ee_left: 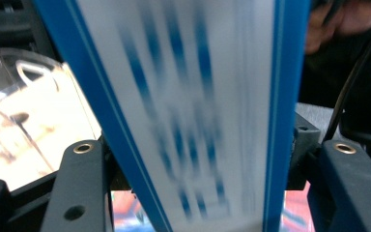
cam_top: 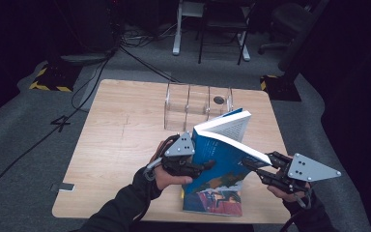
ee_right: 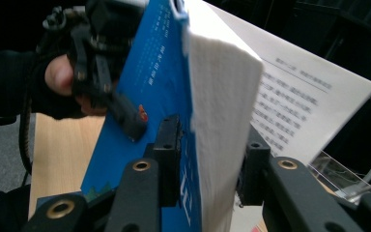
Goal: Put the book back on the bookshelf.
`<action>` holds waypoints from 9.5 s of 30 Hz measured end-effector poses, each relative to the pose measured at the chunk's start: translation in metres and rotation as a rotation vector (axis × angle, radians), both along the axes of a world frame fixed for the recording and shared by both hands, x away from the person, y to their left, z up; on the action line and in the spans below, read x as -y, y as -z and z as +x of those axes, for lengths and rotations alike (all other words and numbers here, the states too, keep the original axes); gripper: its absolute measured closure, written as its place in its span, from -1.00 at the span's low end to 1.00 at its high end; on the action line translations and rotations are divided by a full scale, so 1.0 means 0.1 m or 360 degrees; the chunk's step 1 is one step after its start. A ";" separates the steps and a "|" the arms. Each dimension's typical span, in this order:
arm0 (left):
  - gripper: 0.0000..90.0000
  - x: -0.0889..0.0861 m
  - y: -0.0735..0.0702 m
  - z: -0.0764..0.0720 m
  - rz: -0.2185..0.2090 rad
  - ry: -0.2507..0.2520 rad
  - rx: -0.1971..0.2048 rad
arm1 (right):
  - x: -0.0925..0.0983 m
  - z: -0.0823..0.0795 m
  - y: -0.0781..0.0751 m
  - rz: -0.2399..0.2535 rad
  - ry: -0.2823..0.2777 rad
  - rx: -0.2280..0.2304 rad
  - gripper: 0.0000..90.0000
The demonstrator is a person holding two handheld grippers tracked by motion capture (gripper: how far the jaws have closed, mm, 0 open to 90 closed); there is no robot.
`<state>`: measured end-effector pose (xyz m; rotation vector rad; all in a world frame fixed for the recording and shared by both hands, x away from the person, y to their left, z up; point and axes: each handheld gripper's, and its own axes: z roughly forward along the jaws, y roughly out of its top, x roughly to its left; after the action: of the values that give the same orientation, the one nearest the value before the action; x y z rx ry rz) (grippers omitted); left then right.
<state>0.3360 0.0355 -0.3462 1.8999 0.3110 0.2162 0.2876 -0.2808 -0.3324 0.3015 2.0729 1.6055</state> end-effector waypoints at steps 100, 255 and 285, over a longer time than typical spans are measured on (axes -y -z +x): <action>0.35 -0.74 -0.66 0.93 0.0065 -0.1051 0.0080 | 0.35 0.49 0.86 -0.0071 0.0410 -0.0546 -0.20; 0.34 -0.43 -0.18 1.65 0.0180 -0.1401 -0.0049 | 0.12 0.48 1.06 -0.0277 0.0186 -0.0617 -0.22; 0.18 -0.45 -0.10 1.70 0.0010 -0.1421 0.0022 | 0.13 0.47 1.04 -0.0279 0.0181 -0.0594 -0.22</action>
<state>0.5056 0.0806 -0.3360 1.6496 1.1380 0.8168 0.3344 -0.2936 -0.4366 0.6874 2.4042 1.3686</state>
